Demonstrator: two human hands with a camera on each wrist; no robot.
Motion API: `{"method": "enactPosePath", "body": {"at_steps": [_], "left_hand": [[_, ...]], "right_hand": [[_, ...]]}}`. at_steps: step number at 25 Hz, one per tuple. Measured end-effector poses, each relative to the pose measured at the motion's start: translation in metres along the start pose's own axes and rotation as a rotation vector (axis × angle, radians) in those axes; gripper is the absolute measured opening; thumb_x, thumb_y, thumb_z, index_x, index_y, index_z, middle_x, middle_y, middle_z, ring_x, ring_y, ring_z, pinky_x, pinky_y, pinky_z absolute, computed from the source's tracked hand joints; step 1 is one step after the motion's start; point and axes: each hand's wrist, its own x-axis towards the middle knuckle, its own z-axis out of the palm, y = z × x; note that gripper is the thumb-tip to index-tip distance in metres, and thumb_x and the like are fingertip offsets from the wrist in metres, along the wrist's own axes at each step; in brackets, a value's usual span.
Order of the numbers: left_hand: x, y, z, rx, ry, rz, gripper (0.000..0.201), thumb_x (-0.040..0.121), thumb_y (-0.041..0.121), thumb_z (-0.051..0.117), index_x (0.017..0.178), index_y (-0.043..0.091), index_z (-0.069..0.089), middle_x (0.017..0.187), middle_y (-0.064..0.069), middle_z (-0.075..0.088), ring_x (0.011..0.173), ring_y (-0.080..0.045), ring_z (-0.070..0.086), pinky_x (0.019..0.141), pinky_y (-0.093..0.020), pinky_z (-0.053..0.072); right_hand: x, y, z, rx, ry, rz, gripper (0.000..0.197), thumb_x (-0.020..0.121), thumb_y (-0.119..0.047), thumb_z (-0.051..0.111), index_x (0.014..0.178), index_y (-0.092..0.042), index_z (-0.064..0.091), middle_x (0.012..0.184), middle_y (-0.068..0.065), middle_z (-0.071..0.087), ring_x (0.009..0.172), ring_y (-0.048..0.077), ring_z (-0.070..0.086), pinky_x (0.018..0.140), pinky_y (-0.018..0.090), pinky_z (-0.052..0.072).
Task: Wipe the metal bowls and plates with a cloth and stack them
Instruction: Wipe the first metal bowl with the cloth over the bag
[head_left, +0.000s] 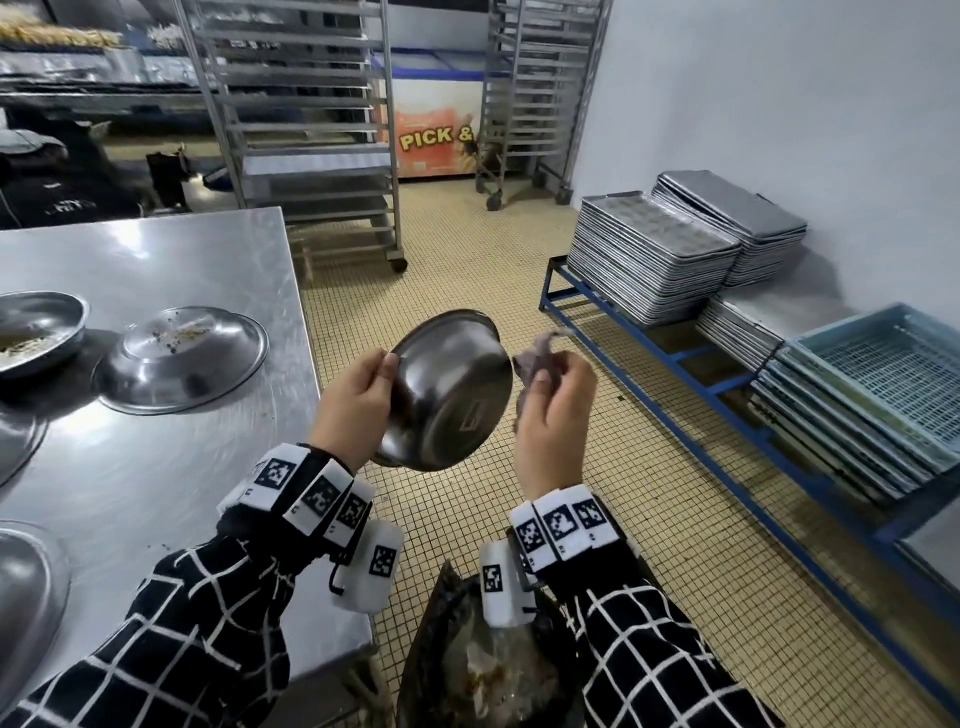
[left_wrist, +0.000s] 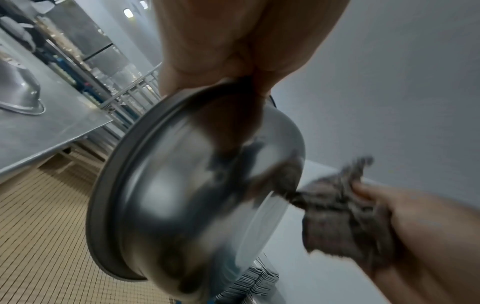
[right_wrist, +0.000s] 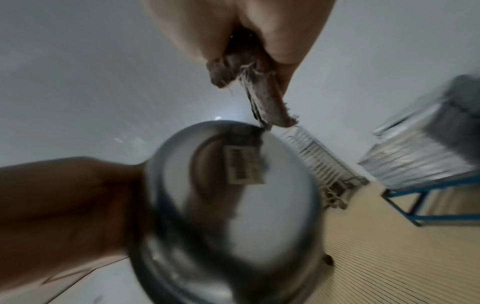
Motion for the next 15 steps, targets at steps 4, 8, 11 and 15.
{"method": "enactPosePath", "body": {"at_steps": [4, 8, 11, 15], "left_hand": [[-0.003, -0.002, 0.007, -0.037, -0.062, 0.035, 0.022, 0.099, 0.024, 0.045, 0.08, 0.016, 0.054, 0.074, 0.003, 0.056, 0.072, -0.016, 0.05, 0.071, -0.031, 0.041], [-0.002, -0.004, -0.004, -0.11, -0.047, 0.023, 0.022, 0.1, 0.022, 0.044, 0.084, 0.015, 0.057, 0.078, 0.001, 0.055, 0.075, -0.011, 0.049, 0.068, -0.013, 0.04], [-0.004, -0.007, -0.007, -0.105, -0.015, 0.019, 0.021, 0.1, 0.023, 0.044, 0.094, 0.009, 0.058, 0.081, 0.001, 0.056, 0.08, -0.012, 0.051, 0.075, -0.02, 0.04], [-0.006, -0.001, -0.003, -0.014, -0.006, 0.083, 0.022, 0.099, 0.022, 0.046, 0.081, 0.013, 0.055, 0.071, 0.003, 0.053, 0.067, -0.01, 0.048, 0.067, -0.023, 0.039]], "right_hand": [[-0.01, -0.02, 0.021, -0.215, -0.166, -0.358, 0.03, 0.098, -0.027, 0.044, 0.119, -0.012, 0.058, 0.131, 0.004, 0.047, 0.124, 0.016, 0.043, 0.104, 0.041, 0.041], [0.002, -0.008, 0.014, -0.171, -0.217, -0.092, 0.043, 0.1, -0.044, 0.033, 0.135, -0.026, 0.049, 0.143, -0.005, 0.041, 0.128, 0.015, 0.042, 0.101, 0.036, 0.041], [0.005, 0.006, 0.006, -0.025, -0.22, 0.25, 0.044, 0.101, -0.044, 0.028, 0.136, -0.024, 0.047, 0.134, 0.0, 0.05, 0.125, 0.019, 0.048, 0.101, 0.041, 0.044], [-0.021, -0.012, 0.018, -0.298, -0.255, -0.185, 0.049, 0.1, -0.04, 0.027, 0.147, -0.024, 0.031, 0.155, -0.002, 0.025, 0.145, 0.017, 0.016, 0.114, 0.034, 0.02]]}}
